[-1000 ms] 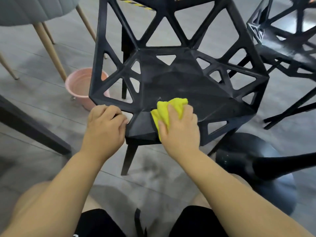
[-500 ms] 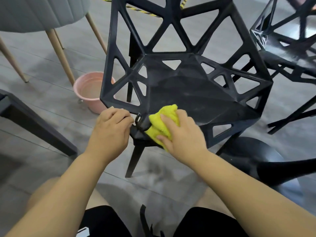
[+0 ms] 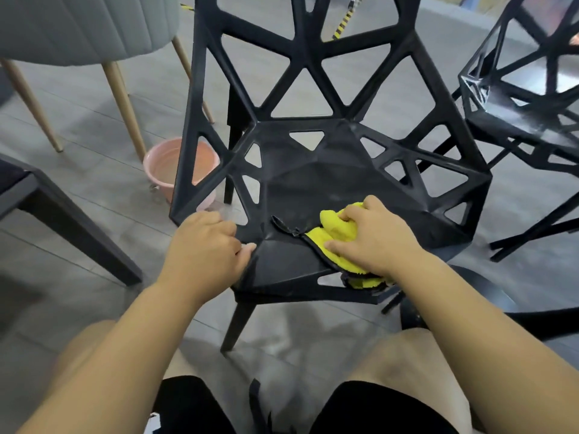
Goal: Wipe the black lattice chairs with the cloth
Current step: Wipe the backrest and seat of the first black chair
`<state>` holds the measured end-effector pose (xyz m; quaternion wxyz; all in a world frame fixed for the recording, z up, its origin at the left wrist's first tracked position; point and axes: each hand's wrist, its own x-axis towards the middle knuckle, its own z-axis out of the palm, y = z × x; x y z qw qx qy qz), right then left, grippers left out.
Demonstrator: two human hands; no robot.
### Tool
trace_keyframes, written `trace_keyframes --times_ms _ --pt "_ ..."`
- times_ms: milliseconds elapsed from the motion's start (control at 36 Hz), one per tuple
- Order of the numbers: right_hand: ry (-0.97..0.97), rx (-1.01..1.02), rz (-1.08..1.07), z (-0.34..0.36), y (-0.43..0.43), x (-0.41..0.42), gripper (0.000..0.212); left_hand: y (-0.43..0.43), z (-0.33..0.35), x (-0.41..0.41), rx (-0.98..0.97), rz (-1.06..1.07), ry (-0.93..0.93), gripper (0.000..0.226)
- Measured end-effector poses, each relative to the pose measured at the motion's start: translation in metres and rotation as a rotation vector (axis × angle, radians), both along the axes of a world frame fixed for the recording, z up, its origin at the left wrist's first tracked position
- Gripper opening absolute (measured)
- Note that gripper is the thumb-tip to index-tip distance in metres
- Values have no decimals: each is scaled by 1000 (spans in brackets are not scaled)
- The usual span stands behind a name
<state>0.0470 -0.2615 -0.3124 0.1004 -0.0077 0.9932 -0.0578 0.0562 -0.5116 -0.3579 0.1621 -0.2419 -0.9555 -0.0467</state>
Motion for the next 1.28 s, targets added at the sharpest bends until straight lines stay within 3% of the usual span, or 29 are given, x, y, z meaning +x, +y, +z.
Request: trace_keyframes --times_ms 306,417,500,639,778,861,972,1111,1278 --pt "-74 -118 143 0 -15 1 44 -31 10 24 -171 -57 -71 55" --pt "2 -141 108 -3 -9 -14 38 -26 20 10 -129 -31 -95 55" --pt "77 -130 92 -2 1 -29 45 -7 29 -6 -95 -39 -83 49" --pt "208 -62 38 9 26 -60 64 34 33 -49 -88 13 -285 36" --pt "370 54 36 25 53 -99 65 76 23 -104 -66 49 -396 34" --pt "438 145 22 33 66 -127 70 96 12 -136 -31 81 -448 41" --pt "592 224 98 41 81 -169 58 113 -3 -171 45 151 -498 60" --pt "800 244 109 57 89 -228 52 121 -24 -196 72 226 -511 63" --pt "729 336 -33 65 85 -287 59 119 -51 -190 110 226 -382 64"
